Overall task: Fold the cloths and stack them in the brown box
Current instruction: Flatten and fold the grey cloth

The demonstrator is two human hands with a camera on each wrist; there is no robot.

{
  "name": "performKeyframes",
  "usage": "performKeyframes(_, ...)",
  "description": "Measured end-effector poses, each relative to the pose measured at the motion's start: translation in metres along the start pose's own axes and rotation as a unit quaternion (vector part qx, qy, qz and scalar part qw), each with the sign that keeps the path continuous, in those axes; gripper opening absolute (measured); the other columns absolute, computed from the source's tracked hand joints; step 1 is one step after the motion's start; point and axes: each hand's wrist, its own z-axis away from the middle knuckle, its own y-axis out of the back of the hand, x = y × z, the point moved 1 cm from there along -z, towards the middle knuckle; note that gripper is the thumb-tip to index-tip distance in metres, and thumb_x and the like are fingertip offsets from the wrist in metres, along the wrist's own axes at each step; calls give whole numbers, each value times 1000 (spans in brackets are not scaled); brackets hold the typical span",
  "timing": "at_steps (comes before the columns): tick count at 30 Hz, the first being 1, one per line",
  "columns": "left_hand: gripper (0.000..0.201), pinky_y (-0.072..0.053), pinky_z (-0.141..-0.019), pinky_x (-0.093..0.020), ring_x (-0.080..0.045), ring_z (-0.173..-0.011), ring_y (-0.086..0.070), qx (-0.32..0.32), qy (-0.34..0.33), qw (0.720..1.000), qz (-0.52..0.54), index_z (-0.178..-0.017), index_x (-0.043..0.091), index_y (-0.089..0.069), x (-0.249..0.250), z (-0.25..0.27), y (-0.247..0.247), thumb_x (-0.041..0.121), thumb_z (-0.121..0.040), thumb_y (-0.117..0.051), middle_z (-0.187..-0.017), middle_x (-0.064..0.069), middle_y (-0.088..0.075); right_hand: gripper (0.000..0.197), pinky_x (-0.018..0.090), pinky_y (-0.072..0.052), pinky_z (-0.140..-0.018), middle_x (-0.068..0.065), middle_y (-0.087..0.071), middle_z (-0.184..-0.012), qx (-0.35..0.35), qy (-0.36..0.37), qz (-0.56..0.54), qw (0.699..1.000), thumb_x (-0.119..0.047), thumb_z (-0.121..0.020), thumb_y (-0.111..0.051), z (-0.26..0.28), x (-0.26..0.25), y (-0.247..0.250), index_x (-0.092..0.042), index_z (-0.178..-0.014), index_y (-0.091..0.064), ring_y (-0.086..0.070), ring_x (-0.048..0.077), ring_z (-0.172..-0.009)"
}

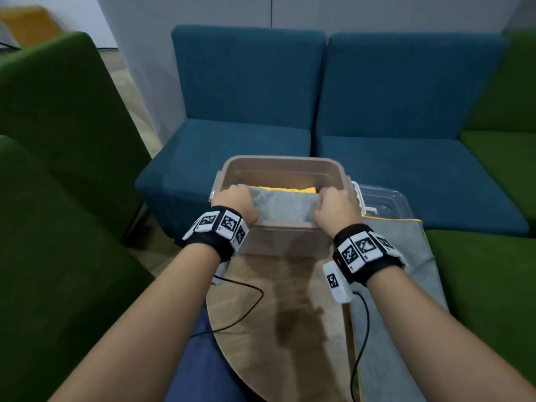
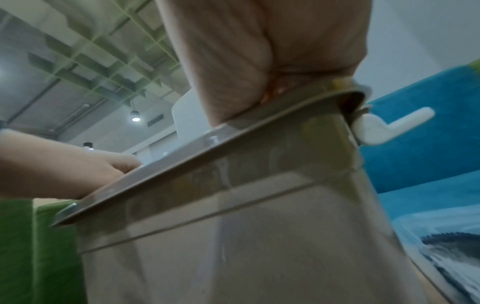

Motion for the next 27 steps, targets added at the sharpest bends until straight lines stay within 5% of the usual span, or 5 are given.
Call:
performKeyframes(8,23,-50,-78,-36,-32,-91,-59,-56,45,991,117,-107,6,-59,-3,-5,1,13,-88,-49,-110,-15,-62,44,34,-45,-94,9,-58,-126,-137,5,-52,989,-18,-83,-61,-15,-10,-7,-25,-125,-49,-55,31,-116)
performKeyframes(14,39,-36,-104,-41,-33,-132,-33,32,-26,999,-32,-127,2,-49,13,5,11,9,-88,-53,-147,-18,-25,23,34,-49,-96,9,-63,-120,-147,-22,-43,988,-15,-82,-63,-21,-13,-13,-17,-105,-67,-59,29,-111)
performKeyframes(16,46,-30,-111,-43,-30,-140,-24,66,-115,991,28,-137,7,-42,21,6,5,17,-92,-50,-157,-15,-13,33,33,-47,-96,12,-59,-123,-143,-2,-45,989,-12,-82,-63,-22,-17,-13,-15,-115,-62,-57,30,-113)
performKeyframes(21,72,-10,-120,-46,-24,-149,-6,-201,-107,973,27,-153,24,-21,19,16,-14,65,-96,-10,-162,-7,-5,66,29,-36,-108,8,-38,-151,-265,19,4,964,-10,-89,-54,-25,-12,-12,-28,-150,-34,-41,28,-135)
performKeyframes(27,96,-31,-106,-48,-24,-143,-29,-159,-44,986,-26,-141,21,-47,1,11,-16,79,-83,2,-156,-10,-29,70,33,-33,-110,3,-27,-158,-306,-1,93,948,-21,-94,-54,-36,-13,-21,-25,-155,-19,-34,26,-141)
